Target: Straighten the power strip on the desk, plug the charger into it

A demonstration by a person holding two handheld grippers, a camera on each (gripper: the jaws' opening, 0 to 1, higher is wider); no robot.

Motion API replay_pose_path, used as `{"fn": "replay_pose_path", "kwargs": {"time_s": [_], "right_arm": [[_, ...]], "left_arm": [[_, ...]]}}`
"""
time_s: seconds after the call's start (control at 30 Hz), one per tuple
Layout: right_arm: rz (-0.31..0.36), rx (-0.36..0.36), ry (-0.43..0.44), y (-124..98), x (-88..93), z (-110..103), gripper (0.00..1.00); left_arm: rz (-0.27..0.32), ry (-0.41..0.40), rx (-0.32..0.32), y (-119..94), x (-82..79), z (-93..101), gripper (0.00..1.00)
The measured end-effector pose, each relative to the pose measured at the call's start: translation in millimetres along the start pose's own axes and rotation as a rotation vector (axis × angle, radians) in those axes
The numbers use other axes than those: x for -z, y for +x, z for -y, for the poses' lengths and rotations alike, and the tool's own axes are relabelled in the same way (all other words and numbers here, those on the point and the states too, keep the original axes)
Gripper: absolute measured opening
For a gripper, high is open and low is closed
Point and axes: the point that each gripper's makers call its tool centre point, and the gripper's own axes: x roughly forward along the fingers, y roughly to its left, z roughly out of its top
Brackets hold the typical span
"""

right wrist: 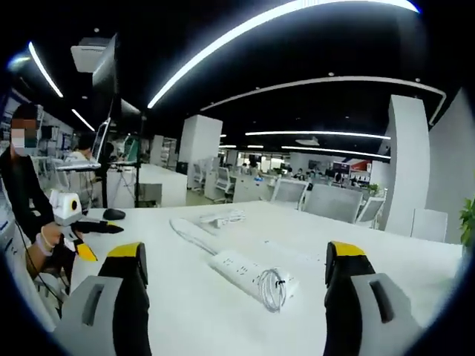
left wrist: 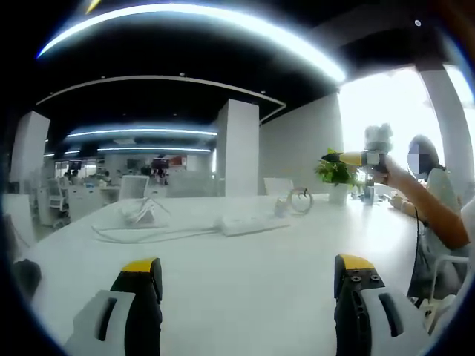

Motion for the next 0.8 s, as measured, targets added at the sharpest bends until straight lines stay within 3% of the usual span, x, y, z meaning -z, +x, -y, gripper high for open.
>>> {"fn": "replay_pose_path", "kwargs": {"time_s": [0.47,0.8], "right_arm": [[0.055,0.094,0.059,-45.1,17.8,-5.2,1.00],[0.039,0.172,0.091,-69.5,49.7,0.7,1.00]], "left_arm": [[-0.003,0.008,0.000,2.3,-0.7,0.3,0.99],[-0.009,0.007,-0.001,4.5,1.9,0.0,0.99]]}}
